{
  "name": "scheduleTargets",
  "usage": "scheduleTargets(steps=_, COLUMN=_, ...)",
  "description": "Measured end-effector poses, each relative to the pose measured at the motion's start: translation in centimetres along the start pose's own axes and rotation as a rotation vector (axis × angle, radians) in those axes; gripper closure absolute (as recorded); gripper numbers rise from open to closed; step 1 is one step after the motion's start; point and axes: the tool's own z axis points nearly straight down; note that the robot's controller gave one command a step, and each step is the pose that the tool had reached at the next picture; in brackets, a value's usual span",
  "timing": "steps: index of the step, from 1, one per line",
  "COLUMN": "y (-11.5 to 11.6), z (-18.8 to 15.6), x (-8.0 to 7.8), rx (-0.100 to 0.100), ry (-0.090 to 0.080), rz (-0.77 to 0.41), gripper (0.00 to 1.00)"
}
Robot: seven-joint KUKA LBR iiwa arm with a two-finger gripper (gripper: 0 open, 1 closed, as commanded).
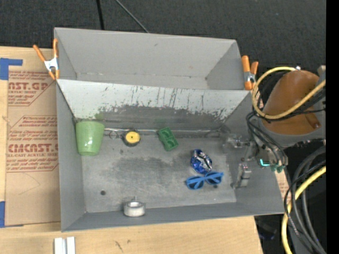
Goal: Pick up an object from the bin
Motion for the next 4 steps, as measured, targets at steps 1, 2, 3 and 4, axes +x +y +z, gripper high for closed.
scheduleTargets(steps=1, y=4.9, z=7.6, x=-0.8, rx=0.005, ry=-0.017, rz=-0.217, gripper=0.0)
scheduleTargets(steps=2, y=7.0, z=7.4, x=2.3, rx=0.009, ry=-0.031, rz=-0.34, gripper=0.0)
scheduleTargets(steps=3, y=7.1, z=7.8, x=3.0, rx=0.002, ry=-0.007, rz=-0.341, gripper=1.0)
scheduleTargets(steps=4, y=6.7, z=-8.0, x=0.2, rx=0.005, ry=-0.017, rz=-0.3, gripper=1.0)
